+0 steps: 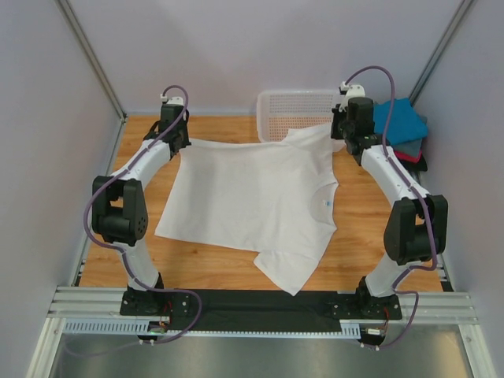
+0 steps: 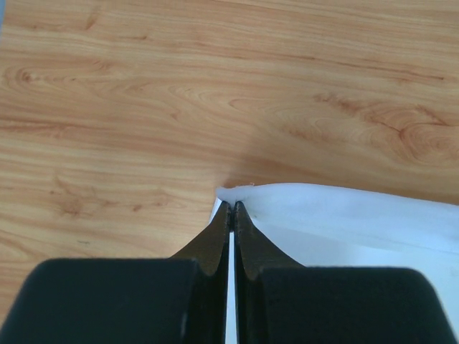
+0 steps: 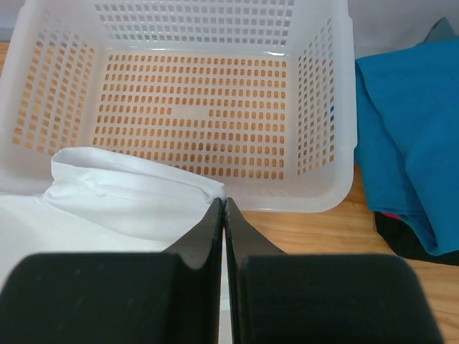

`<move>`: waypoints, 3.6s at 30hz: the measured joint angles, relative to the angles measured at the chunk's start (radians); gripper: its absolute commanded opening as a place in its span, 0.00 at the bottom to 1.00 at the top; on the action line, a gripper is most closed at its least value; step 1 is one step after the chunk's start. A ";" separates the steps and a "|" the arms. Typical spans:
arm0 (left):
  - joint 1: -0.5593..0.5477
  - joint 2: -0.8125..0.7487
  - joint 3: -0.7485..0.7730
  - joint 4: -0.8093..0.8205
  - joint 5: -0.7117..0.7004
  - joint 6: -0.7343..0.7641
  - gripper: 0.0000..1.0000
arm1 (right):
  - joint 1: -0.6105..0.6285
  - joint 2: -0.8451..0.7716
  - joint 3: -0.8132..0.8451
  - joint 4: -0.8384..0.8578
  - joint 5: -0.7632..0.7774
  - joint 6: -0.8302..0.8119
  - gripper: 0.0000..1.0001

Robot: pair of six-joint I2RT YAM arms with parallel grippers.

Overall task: Fold and stack the t-shirts
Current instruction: Flatten the tshirt out, then fold the tshirt

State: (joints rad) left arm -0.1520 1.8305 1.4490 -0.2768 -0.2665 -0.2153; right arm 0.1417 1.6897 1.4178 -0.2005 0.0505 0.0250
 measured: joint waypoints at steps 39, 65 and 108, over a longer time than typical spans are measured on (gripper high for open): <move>0.064 0.094 -0.042 0.061 0.069 0.065 0.00 | 0.073 -0.291 -0.444 0.060 -0.014 0.015 0.00; 0.067 0.024 -0.214 0.015 0.024 0.063 0.00 | 0.192 -0.319 -0.564 -0.043 0.074 0.046 0.01; 0.068 -0.017 -0.222 -0.069 0.014 0.040 0.54 | 0.261 -0.304 -0.652 -0.082 0.096 0.126 0.43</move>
State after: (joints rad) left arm -0.0841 1.8137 1.2270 -0.3462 -0.2527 -0.1757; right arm 0.4026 1.3861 0.7654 -0.2829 0.1463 0.1509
